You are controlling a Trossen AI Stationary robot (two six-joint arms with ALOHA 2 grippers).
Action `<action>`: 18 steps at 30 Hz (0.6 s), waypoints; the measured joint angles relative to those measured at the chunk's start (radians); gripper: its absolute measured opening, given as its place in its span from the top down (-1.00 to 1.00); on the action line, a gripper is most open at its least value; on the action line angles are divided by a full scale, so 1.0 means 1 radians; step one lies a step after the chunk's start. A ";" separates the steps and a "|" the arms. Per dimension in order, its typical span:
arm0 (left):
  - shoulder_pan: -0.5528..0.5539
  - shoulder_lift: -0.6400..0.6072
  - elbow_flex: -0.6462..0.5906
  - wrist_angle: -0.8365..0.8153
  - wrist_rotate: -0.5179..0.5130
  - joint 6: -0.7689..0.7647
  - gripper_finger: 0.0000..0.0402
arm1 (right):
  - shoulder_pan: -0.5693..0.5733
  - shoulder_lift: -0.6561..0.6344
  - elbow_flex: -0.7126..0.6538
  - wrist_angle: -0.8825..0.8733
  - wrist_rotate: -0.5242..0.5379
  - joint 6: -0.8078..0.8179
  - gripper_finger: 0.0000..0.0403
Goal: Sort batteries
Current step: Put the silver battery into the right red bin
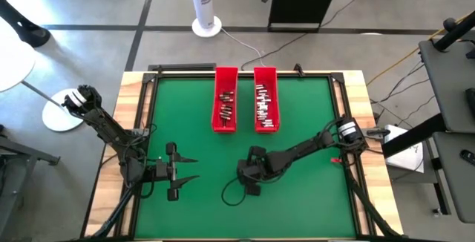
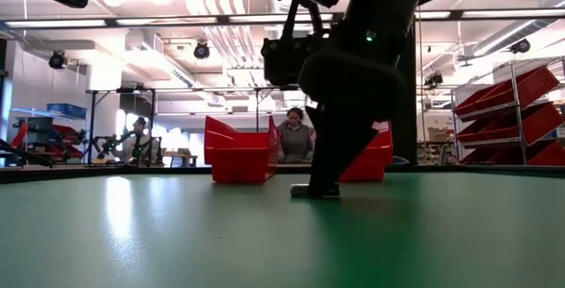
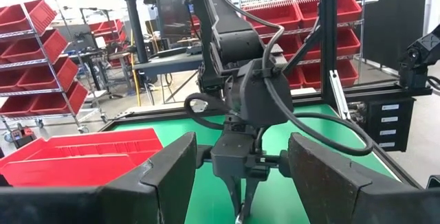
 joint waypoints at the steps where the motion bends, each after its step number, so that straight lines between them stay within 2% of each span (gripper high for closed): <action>1: 0.000 0.000 0.000 0.000 0.000 0.000 -0.04 | -0.003 0.000 0.000 -0.006 -0.012 0.000 0.85; 8: 0.000 0.000 0.000 -0.001 -0.002 -0.006 -0.04 | -0.009 -0.005 0.015 -0.140 -0.072 0.000 0.85; 13: 0.000 0.000 0.000 -0.026 -0.050 -0.012 -0.04 | -0.008 -0.005 0.031 -0.233 -0.085 -0.016 0.85; 18: 0.000 0.000 0.000 -0.034 -0.051 -0.023 -0.04 | -0.015 -0.005 0.031 -0.255 -0.098 -0.034 0.85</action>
